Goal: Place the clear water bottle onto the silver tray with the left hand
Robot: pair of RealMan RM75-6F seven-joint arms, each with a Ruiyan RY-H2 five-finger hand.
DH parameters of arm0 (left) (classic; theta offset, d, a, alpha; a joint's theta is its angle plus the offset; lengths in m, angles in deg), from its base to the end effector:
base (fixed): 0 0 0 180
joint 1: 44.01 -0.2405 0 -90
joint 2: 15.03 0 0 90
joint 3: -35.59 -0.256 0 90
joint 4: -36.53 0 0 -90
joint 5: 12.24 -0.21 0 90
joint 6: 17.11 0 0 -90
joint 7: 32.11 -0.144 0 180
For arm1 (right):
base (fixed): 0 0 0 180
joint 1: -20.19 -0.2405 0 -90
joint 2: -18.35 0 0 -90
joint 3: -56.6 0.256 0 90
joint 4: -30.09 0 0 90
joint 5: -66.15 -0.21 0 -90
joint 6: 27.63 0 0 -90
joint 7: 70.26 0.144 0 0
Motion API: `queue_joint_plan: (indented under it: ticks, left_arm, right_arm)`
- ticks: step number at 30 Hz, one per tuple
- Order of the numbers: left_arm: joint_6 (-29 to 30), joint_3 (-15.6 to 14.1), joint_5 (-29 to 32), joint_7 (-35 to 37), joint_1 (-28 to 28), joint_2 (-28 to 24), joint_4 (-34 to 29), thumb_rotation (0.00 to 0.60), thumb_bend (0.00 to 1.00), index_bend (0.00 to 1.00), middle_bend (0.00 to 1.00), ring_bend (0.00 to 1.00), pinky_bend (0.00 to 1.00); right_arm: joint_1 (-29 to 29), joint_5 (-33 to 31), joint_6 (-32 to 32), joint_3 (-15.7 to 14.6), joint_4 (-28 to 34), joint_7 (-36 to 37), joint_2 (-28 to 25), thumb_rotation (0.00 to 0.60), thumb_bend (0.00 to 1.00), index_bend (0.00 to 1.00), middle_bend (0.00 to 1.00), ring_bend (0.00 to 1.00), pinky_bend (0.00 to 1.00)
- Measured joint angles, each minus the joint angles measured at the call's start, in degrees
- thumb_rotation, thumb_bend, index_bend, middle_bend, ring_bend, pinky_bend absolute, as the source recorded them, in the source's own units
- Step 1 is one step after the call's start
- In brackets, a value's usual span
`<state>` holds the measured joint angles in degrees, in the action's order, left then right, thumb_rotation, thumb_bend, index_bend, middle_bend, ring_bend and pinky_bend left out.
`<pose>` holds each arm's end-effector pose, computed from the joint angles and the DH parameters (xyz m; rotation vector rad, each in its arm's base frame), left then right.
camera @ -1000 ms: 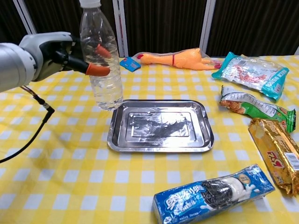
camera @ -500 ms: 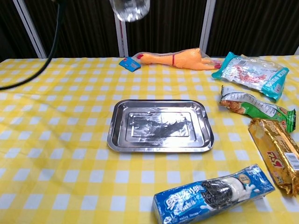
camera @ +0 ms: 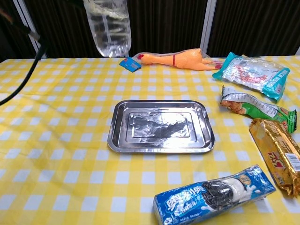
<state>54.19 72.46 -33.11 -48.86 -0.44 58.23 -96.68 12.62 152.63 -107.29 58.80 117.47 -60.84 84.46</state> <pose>-0.0199 0.2995 0.1085 -1.2906 -1.7793 -1.3897 -0.3220 -0.1944 0.1421 1.4250 -1.0402 0.9577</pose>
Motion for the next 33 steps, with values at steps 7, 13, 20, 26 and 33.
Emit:
queue_joint_plan:
  ticks: [7, 13, 20, 26, 33]
  left_arm:
    - [-7.28, -8.97, -6.01, 6.19, -4.11, -1.10, 8.18, 0.600, 0.47, 0.52, 0.54, 0.13, 0.17]
    - [-10.60, -11.87, -8.68, 11.46, -6.00, -0.38, 13.30, 0.600, 0.48, 0.53, 0.55, 0.13, 0.17]
    - [-12.73, -11.05, -11.11, 14.93, -6.09, -1.53, 12.34, 0.600, 0.48, 0.54, 0.56, 0.13, 0.17]
    - [-10.26, -9.33, -9.62, 12.72, -4.26, -3.94, 7.50, 0.600, 0.48, 0.54, 0.56, 0.13, 0.17]
    - [-3.43, -5.66, -2.76, 5.99, 0.47, -8.03, 1.03, 0.600, 0.48, 0.54, 0.56, 0.13, 0.17]
  right_arm:
    - [-0.07, 0.36, -0.02, -0.12, 0.10, -0.17, 0.07, 0.600, 0.05, 0.11, 0.00, 0.04, 0.00]
    - [-0.05, 0.50, -0.14, -0.16, 0.23, -0.34, 0.15, 0.600, 0.05, 0.11, 0.00, 0.04, 0.00]
    - [-0.12, 0.36, 0.00, -0.11, 0.14, -0.38, 0.20, 0.600, 0.05, 0.11, 0.00, 0.04, 0.00]
    - [-0.15, 0.55, 0.08, -0.25, 0.22, -0.34, 0.15, 0.600, 0.05, 0.11, 0.00, 0.04, 0.00]
    - [-0.14, 0.59, 0.06, -0.27, 0.30, -0.38, 0.12, 0.600, 0.05, 0.11, 0.00, 0.04, 0.00]
